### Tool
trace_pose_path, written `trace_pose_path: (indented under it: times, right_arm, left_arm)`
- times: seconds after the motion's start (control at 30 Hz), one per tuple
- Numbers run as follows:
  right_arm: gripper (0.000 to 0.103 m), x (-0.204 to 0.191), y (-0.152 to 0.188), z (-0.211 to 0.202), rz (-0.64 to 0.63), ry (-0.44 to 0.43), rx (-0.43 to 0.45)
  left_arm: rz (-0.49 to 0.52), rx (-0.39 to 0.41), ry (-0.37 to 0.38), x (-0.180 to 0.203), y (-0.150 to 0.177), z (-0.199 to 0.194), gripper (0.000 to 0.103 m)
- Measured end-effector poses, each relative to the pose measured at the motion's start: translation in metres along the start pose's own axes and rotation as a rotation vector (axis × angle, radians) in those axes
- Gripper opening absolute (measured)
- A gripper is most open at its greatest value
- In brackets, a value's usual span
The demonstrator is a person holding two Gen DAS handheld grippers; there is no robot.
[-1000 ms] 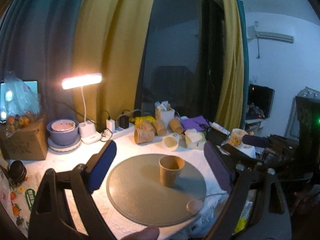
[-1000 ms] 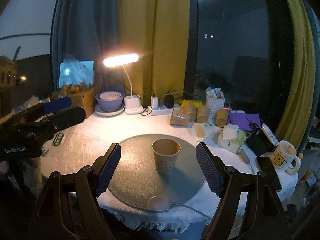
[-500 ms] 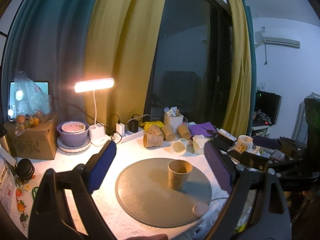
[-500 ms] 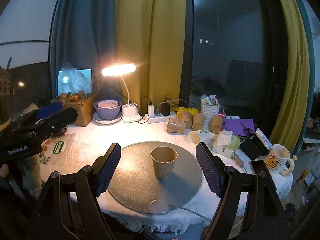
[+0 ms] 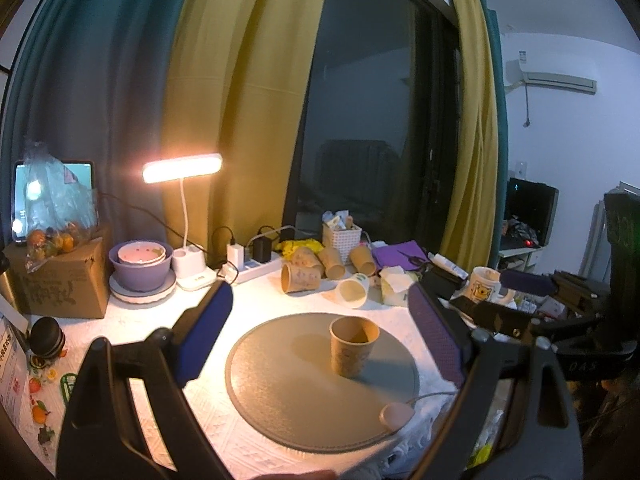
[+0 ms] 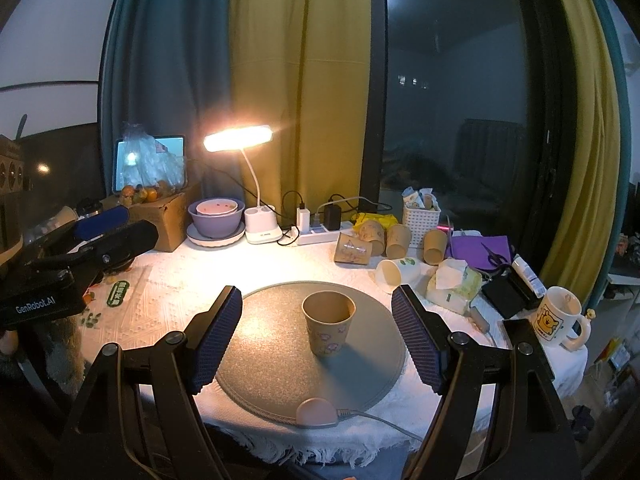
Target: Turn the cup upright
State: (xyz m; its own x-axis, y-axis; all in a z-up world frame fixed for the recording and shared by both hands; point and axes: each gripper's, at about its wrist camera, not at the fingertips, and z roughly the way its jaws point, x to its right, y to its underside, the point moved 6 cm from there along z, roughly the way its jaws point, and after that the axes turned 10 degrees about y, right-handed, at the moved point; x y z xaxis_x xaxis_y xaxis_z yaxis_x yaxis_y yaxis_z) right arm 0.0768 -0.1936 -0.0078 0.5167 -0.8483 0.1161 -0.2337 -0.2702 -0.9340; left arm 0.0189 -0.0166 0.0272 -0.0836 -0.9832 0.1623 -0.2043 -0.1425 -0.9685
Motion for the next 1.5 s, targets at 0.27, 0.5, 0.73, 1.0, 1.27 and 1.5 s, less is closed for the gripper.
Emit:
trace_pose_path:
  times: [0.27, 0.5, 0.73, 1.0, 1.27, 1.5]
  right_arm:
    - [0.080, -0.001, 0.001, 0.001, 0.000, -0.001, -0.002]
    - [0.080, -0.002, 0.001, 0.001, 0.001, 0.000, -0.001]
    - [0.080, -0.002, 0.001, 0.001, 0.003, 0.001, -0.002]
    - [0.080, -0.007, 0.004, -0.001, -0.002, -0.002, -0.004]
    - [0.080, -0.009, 0.006, 0.001, 0.000, -0.003, -0.012]
    - [0.080, -0.010, 0.006, 0.001, 0.001, -0.001, -0.013]
  left_arm:
    - [0.003, -0.004, 0.007, 0.005, 0.000, -0.002, 0.090]
    - [0.005, -0.008, 0.014, 0.008, 0.001, 0.000, 0.090]
    - [0.003, -0.010, 0.012, 0.007, 0.001, 0.000, 0.090]
    - [0.004, -0.010, 0.012, 0.008, 0.001, 0.000, 0.090]
    - [0.031, -0.006, 0.021, 0.012, 0.003, -0.001, 0.090]
    - [0.028, -0.006, 0.020, 0.012, 0.003, -0.002, 0.090]
